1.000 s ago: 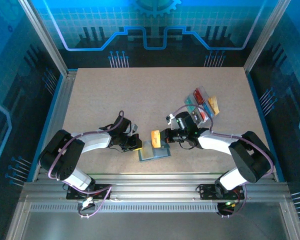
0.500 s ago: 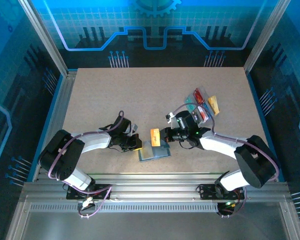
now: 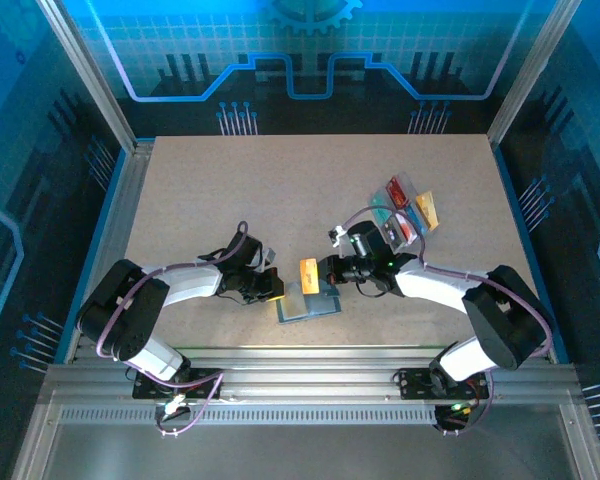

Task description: Put the credit cards into the card holder

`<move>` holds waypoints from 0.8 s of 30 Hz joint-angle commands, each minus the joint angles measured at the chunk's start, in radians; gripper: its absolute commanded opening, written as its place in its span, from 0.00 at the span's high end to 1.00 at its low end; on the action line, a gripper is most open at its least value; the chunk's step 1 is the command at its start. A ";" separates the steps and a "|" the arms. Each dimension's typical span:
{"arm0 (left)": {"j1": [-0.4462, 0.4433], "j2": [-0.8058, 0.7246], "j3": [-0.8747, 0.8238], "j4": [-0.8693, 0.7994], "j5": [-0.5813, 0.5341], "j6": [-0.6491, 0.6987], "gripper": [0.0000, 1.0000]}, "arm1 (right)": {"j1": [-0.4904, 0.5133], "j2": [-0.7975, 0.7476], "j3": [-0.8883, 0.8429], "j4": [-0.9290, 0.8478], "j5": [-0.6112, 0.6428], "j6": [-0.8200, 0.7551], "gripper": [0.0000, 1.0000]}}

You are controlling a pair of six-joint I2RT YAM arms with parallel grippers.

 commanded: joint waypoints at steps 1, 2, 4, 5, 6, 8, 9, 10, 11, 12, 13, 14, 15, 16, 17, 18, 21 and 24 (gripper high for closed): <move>0.007 0.010 -0.041 -0.074 -0.050 0.018 1.00 | 0.022 0.021 0.029 -0.006 -0.014 -0.012 1.00; 0.007 0.010 -0.041 -0.074 -0.050 0.018 1.00 | 0.023 0.025 0.031 -0.006 -0.015 -0.012 1.00; 0.006 0.010 -0.041 -0.077 -0.050 0.018 1.00 | 0.025 0.032 0.033 -0.003 -0.019 -0.010 1.00; 0.006 0.010 -0.041 -0.077 -0.050 0.018 1.00 | 0.025 0.036 0.034 -0.002 -0.020 -0.010 1.00; 0.007 0.009 -0.041 -0.077 -0.050 0.020 1.00 | 0.027 0.036 0.036 -0.004 -0.017 -0.011 1.00; 0.006 0.011 -0.041 -0.077 -0.050 0.020 1.00 | 0.028 0.033 0.036 -0.008 -0.014 -0.014 1.00; 0.006 0.010 -0.041 -0.077 -0.050 0.020 1.00 | 0.028 0.032 0.038 -0.011 -0.014 -0.016 1.00; 0.006 0.010 -0.039 -0.077 -0.050 0.020 1.00 | 0.028 0.033 0.041 -0.012 -0.017 -0.016 1.00; 0.006 0.010 -0.038 -0.077 -0.050 0.019 1.00 | 0.028 0.036 0.043 -0.011 -0.021 -0.016 1.00; 0.006 0.011 -0.039 -0.077 -0.050 0.021 1.00 | 0.029 0.039 0.045 -0.010 -0.024 -0.015 1.00; 0.006 0.011 -0.039 -0.076 -0.050 0.019 1.00 | 0.030 0.042 0.046 -0.010 -0.025 -0.015 1.00; 0.006 0.011 -0.039 -0.076 -0.050 0.020 1.00 | 0.032 0.043 0.046 -0.014 -0.023 -0.016 1.00; 0.006 0.011 -0.039 -0.076 -0.050 0.020 1.00 | 0.031 0.038 0.047 -0.024 -0.014 -0.020 1.00; 0.006 0.010 -0.039 -0.078 -0.050 0.020 1.00 | 0.031 0.028 0.045 -0.041 0.006 -0.030 1.00; 0.006 0.008 -0.041 -0.077 -0.050 0.019 1.00 | 0.028 0.016 0.044 -0.054 0.021 -0.037 1.00; 0.006 0.008 -0.042 -0.077 -0.051 0.021 1.00 | 0.021 0.004 0.042 -0.063 0.024 -0.042 1.00; 0.006 0.017 -0.041 -0.077 -0.050 0.023 1.00 | 0.015 0.000 0.054 -0.081 0.017 -0.050 1.00; 0.007 0.022 -0.038 -0.072 -0.048 0.021 1.00 | 0.016 0.006 0.052 -0.074 0.008 -0.042 1.00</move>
